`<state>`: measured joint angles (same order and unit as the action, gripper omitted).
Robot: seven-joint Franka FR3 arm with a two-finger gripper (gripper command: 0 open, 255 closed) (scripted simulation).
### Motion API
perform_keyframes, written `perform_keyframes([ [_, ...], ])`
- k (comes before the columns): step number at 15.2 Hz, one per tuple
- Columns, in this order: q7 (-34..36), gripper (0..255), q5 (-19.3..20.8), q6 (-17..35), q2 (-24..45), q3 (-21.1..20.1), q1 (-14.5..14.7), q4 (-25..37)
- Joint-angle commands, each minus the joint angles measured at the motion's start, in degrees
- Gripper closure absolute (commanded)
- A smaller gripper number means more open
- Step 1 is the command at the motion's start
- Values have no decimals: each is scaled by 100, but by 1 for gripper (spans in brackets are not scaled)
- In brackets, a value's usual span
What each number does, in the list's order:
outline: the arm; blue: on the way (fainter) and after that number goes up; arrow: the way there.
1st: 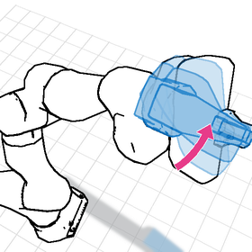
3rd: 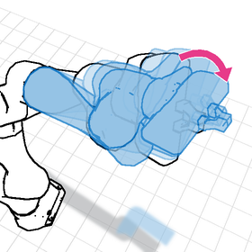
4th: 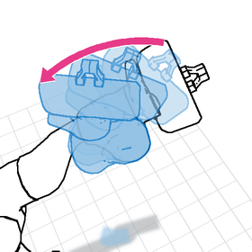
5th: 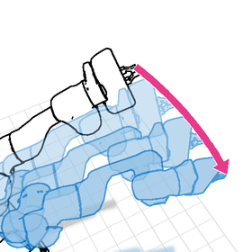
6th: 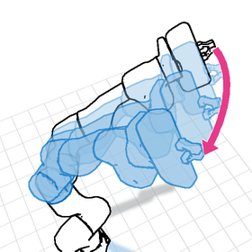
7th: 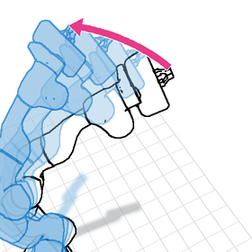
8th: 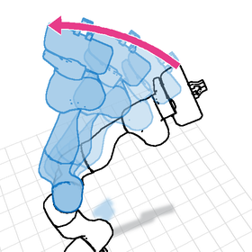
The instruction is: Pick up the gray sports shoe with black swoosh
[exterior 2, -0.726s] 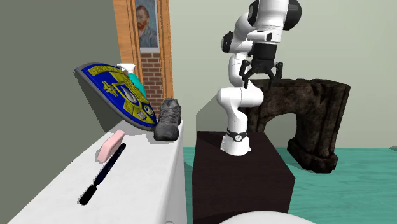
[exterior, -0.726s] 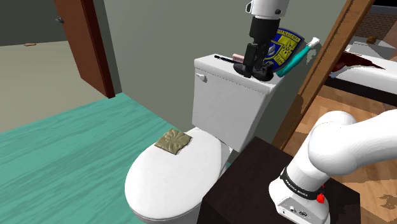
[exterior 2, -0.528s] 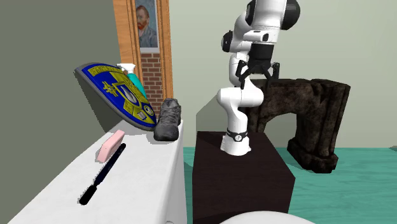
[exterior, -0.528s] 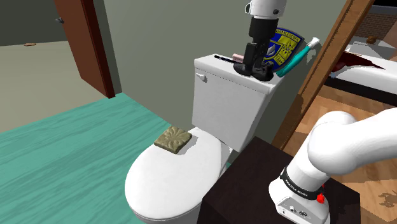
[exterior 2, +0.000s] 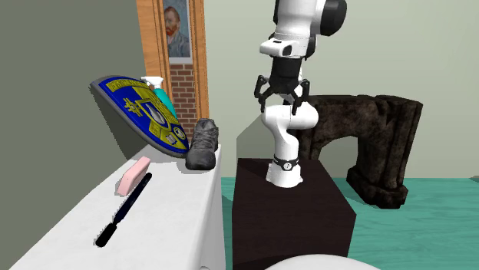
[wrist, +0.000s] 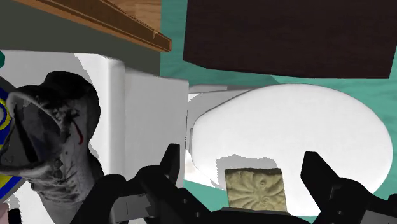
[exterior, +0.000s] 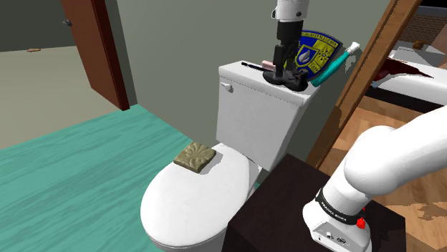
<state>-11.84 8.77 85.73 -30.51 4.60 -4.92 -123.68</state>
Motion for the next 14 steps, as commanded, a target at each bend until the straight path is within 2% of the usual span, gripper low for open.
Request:
perform_keyframes([
  [1,-182,0,131,-4,382,145,-71,268],
  [8,-891,0,490,-116,1773,651,-341,1426],
  [14,-1528,0,646,-320,3094,1012,-611,2700],
])
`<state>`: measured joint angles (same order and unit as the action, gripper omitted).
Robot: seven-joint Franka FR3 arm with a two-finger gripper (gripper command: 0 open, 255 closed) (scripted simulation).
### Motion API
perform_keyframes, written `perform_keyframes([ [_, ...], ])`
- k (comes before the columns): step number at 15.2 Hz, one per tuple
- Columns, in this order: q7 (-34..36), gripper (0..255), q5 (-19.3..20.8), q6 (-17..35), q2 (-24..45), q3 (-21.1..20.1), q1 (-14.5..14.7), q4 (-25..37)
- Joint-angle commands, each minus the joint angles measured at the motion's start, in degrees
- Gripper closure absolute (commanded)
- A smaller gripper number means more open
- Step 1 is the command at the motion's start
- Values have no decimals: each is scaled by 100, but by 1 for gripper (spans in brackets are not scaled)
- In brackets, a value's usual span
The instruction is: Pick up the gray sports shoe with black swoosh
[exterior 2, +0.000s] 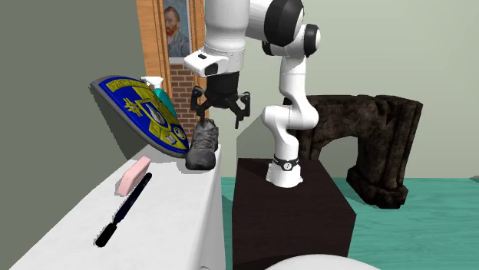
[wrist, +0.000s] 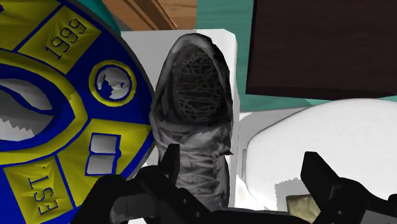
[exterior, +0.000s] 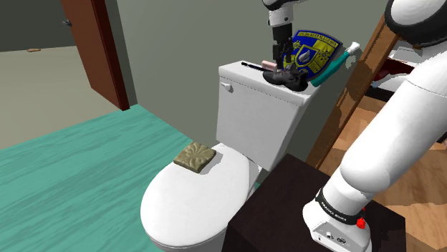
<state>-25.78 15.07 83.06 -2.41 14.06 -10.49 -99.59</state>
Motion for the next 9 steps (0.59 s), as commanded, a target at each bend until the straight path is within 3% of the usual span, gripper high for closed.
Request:
perform_keyframes([
  [1,-244,0,28,-101,520,120,-108,536],
  [3,-401,0,40,-178,862,187,-192,902],
  [9,-279,0,37,271,828,184,-199,405],
])
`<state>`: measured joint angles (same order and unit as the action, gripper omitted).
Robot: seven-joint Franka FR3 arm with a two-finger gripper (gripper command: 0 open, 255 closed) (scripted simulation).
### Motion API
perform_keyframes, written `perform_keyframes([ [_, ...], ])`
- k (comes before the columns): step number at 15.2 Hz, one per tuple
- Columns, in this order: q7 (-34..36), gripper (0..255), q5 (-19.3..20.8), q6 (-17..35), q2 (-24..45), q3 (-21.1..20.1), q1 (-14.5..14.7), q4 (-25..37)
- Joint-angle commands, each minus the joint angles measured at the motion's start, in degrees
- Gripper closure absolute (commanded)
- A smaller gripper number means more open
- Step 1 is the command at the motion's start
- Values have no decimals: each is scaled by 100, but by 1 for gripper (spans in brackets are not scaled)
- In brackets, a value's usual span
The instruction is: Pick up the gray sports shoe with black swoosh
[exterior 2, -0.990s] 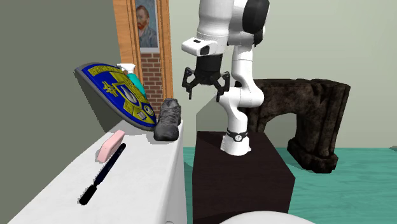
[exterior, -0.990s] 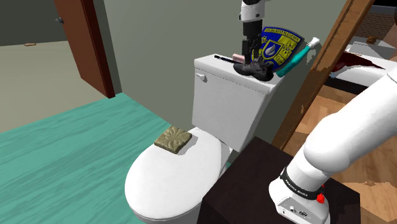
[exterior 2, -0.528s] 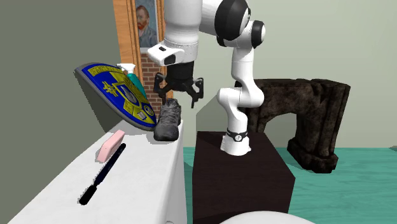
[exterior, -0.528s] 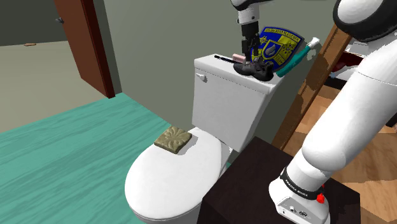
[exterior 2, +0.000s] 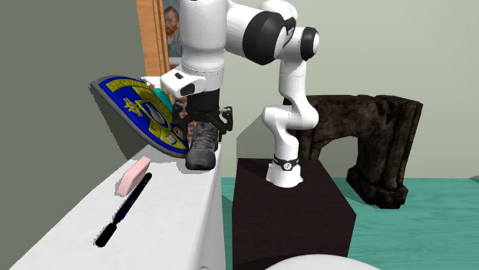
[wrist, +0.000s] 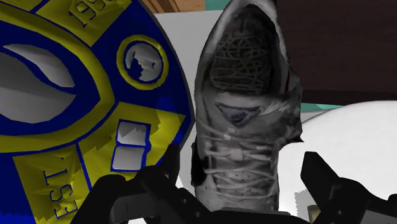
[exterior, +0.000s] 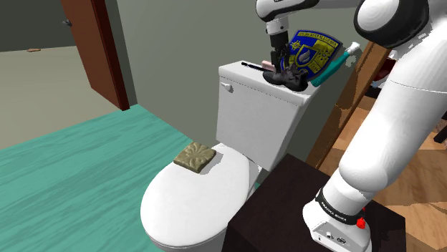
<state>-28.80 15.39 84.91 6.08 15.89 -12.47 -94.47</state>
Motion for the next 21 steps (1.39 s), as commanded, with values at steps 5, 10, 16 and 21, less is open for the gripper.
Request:
perform_keyframes([
  [5,45,255,1,204,-7,3,-7,-214],
  [10,47,255,-4,202,6,2,-5,-200],
  [16,-5,255,6,-19,-17,0,1,4],
  [21,-108,255,9,-395,18,1,3,427],
])
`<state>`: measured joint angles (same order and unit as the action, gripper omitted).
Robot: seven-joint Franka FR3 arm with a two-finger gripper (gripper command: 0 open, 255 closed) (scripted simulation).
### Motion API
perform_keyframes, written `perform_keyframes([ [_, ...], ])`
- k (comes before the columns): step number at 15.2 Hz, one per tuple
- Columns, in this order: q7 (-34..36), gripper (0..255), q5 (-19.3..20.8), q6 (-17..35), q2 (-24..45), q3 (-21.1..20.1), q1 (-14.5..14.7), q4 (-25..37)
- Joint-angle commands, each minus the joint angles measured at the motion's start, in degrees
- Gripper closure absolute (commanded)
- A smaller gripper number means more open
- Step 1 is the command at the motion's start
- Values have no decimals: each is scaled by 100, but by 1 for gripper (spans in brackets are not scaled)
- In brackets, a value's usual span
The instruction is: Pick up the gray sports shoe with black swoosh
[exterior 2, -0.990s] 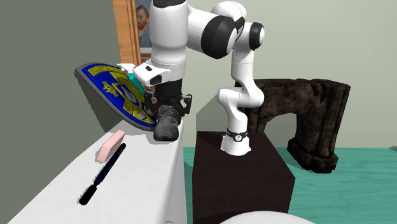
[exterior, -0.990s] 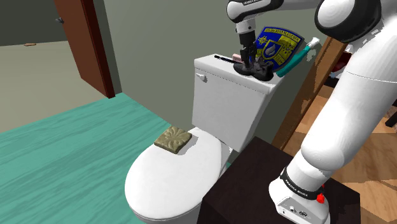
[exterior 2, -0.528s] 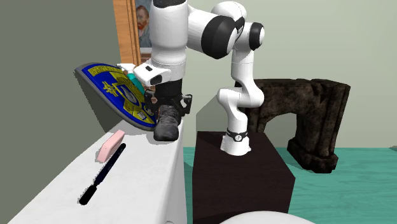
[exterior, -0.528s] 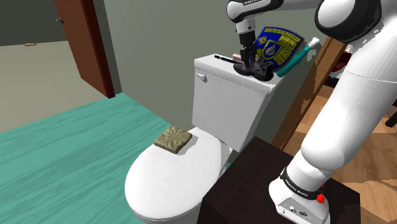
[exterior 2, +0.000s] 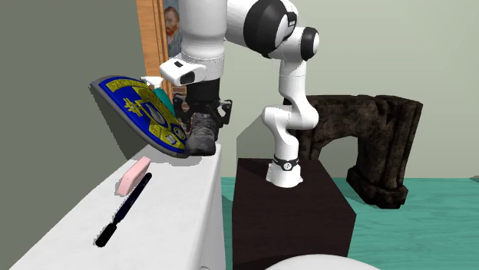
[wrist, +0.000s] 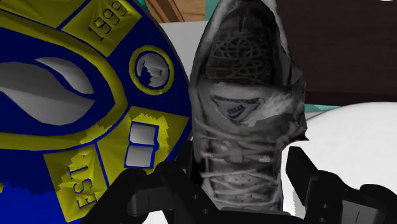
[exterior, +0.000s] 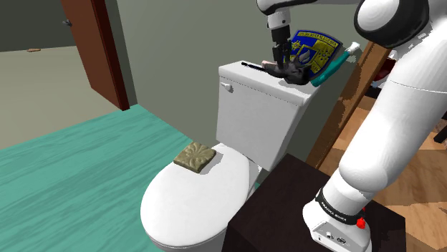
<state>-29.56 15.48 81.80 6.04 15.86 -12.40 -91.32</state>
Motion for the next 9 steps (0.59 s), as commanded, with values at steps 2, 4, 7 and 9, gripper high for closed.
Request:
perform_keyframes([
  [2,-77,255,1,-238,46,5,-5,295],
  [4,-123,255,1,-393,77,7,-6,487],
  [7,-198,255,2,-630,137,11,-10,793],
  [9,-202,255,2,-642,139,12,-10,808],
])
